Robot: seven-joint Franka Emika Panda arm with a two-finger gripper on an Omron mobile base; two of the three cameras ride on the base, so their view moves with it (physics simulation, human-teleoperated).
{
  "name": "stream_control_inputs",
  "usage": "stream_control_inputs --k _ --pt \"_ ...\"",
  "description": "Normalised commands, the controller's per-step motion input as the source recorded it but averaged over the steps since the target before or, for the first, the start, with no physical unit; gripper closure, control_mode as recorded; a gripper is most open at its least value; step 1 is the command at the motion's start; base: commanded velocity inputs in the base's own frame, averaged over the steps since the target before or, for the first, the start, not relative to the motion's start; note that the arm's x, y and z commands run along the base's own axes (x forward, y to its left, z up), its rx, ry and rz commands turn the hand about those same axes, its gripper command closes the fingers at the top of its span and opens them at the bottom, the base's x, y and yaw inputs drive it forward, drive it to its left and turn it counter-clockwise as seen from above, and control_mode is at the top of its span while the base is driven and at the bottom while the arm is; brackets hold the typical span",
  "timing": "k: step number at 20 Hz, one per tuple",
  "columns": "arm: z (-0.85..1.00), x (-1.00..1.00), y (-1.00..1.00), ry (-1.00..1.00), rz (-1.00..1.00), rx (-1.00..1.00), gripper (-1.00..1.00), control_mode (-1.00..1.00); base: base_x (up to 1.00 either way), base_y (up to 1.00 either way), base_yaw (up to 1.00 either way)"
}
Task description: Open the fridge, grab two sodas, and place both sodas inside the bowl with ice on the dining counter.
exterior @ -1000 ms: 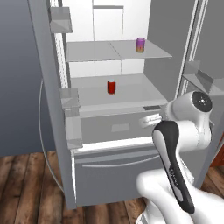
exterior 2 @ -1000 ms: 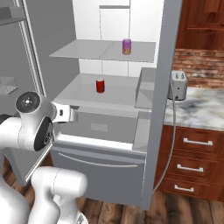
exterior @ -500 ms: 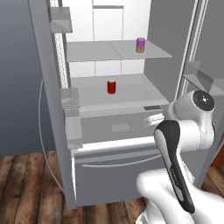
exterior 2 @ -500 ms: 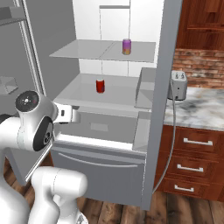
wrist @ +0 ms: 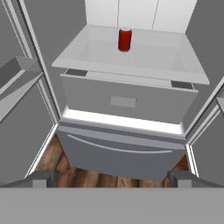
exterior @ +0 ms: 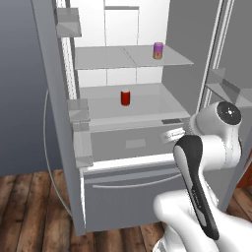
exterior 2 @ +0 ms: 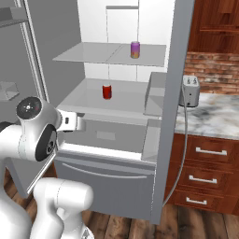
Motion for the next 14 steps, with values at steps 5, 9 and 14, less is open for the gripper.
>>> stream_control_inputs --k 5,9,14 --pt "0.00 0.00 0.00 0.00 0.00 0.00 -1.00 1.00 -0.08 0.03 0.00" --pt "0.00 0.00 0.00 0.00 0.00 0.00 -1.00 1.00 0.15 -0.07 0.00" --pt "0.00 0.00 0.00 0.00 0.00 0.00 -1.00 1.00 0.66 0.00 0.00"
